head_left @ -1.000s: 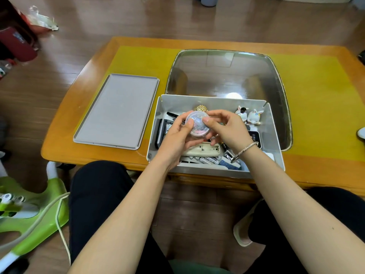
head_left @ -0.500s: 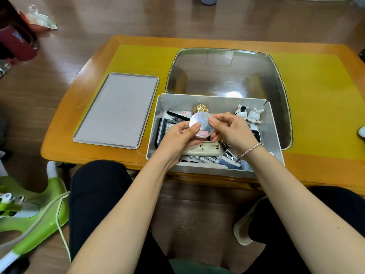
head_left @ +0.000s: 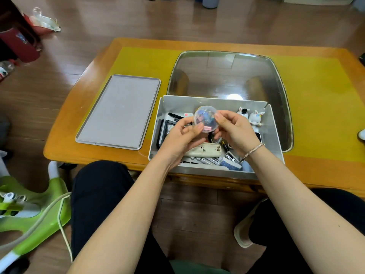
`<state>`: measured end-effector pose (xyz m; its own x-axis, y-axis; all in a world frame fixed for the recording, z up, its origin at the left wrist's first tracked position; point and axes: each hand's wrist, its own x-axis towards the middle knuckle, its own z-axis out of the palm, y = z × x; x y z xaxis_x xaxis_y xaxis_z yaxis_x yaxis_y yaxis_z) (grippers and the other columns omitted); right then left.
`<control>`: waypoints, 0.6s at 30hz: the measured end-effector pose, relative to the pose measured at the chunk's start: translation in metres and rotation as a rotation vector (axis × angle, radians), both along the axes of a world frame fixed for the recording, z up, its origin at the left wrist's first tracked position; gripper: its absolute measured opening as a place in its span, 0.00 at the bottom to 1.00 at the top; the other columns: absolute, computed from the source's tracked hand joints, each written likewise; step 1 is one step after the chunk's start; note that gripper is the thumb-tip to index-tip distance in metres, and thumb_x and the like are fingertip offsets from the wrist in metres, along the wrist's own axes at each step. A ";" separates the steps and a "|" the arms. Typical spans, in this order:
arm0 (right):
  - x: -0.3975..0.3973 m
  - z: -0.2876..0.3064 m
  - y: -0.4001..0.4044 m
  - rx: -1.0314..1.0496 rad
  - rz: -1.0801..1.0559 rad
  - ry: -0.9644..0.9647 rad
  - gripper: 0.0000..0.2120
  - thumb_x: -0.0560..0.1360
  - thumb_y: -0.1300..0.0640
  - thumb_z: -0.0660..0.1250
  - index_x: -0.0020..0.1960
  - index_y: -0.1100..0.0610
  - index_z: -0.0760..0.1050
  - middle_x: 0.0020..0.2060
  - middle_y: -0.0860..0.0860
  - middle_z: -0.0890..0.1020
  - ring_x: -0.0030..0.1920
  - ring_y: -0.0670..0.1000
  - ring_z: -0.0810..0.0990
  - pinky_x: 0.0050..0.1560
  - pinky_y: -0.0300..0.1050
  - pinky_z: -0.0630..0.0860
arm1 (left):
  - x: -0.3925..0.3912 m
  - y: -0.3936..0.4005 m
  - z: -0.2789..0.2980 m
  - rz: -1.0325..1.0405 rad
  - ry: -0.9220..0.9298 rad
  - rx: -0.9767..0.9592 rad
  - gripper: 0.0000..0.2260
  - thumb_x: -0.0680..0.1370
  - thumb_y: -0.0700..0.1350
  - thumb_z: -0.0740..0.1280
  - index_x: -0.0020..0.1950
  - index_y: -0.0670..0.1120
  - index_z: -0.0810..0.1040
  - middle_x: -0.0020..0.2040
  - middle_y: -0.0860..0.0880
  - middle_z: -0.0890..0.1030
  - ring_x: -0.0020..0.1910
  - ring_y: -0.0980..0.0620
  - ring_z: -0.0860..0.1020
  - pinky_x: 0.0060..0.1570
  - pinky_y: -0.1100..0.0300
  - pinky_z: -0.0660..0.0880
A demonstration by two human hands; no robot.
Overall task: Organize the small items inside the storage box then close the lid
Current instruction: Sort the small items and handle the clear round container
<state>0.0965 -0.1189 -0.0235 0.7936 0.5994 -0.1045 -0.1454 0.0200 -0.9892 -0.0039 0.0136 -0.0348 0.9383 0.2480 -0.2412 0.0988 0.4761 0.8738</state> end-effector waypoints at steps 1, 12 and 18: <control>0.000 0.001 -0.001 0.018 -0.014 0.034 0.12 0.77 0.61 0.63 0.59 0.65 0.73 0.33 0.58 0.77 0.26 0.47 0.76 0.32 0.39 0.76 | 0.000 0.000 -0.001 -0.001 0.010 0.016 0.12 0.77 0.41 0.68 0.58 0.43 0.73 0.48 0.46 0.85 0.52 0.48 0.82 0.47 0.60 0.80; -0.006 0.004 -0.008 -0.080 0.114 0.070 0.13 0.78 0.51 0.61 0.47 0.58 0.79 0.37 0.52 0.81 0.36 0.47 0.78 0.27 0.39 0.74 | -0.001 -0.002 -0.002 -0.008 -0.001 0.143 0.07 0.77 0.41 0.67 0.53 0.40 0.77 0.44 0.47 0.85 0.45 0.51 0.83 0.43 0.60 0.81; -0.007 0.003 0.000 -0.027 0.087 0.011 0.15 0.80 0.54 0.59 0.42 0.62 0.79 0.36 0.60 0.75 0.30 0.48 0.74 0.30 0.35 0.76 | -0.002 -0.002 0.000 0.037 0.010 0.149 0.15 0.78 0.38 0.64 0.62 0.31 0.72 0.50 0.38 0.82 0.43 0.48 0.82 0.50 0.60 0.79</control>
